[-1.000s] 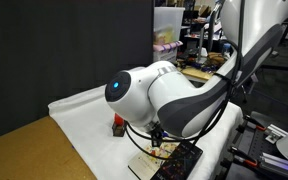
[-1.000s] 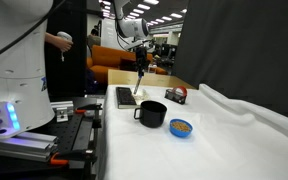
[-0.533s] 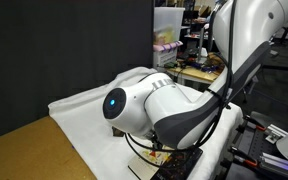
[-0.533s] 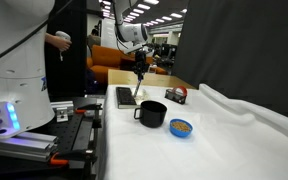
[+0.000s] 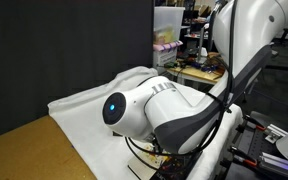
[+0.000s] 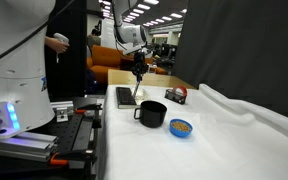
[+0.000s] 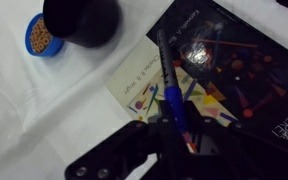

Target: Put the marker on the book

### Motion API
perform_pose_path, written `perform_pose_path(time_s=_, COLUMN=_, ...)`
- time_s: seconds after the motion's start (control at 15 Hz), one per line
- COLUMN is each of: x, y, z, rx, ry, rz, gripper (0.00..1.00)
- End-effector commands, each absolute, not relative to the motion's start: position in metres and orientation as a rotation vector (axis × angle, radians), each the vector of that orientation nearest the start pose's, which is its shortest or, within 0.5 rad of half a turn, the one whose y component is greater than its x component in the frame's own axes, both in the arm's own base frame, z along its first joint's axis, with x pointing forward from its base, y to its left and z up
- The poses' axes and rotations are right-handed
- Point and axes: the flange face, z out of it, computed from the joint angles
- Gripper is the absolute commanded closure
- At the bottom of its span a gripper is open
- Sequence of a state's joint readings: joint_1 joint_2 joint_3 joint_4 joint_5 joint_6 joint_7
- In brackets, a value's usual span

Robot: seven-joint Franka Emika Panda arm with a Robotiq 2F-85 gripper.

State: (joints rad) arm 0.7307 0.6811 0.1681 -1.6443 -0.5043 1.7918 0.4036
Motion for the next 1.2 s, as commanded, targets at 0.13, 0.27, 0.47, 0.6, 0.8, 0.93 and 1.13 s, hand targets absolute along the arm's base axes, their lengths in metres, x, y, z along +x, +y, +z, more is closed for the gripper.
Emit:
perform_pose_path(time_s=0.13, x=0.4313, y=0.4585, z=0.1871, rx=2.374, ry=0.935, rz=-0.316, gripper=0.95)
perform_pose_path(time_s=0.27, x=0.4313, y=0.4586, z=0.1872, rx=2.374, ry=0.938, rz=-0.321, gripper=0.95)
perform_pose_path(time_s=0.47, x=0.4294, y=0.4591, z=0.1859, rx=2.377, ry=0.926, rz=-0.288, gripper=0.75)
perform_pose_path(time_s=0.6, x=0.4292, y=0.4593, z=0.1858, rx=2.377, ry=0.926, rz=-0.287, gripper=0.60)
perform_pose_path(time_s=0.8, x=0.4292, y=0.4593, z=0.1858, rx=2.377, ry=0.926, rz=-0.287, gripper=0.55)
perform_pose_path(time_s=0.93, x=0.4292, y=0.4593, z=0.1858, rx=2.377, ry=0.926, rz=-0.287, gripper=0.55)
perform_pose_path(time_s=1.13, x=0.4292, y=0.4593, z=0.1858, rx=2.377, ry=0.926, rz=-0.287, gripper=0.55)
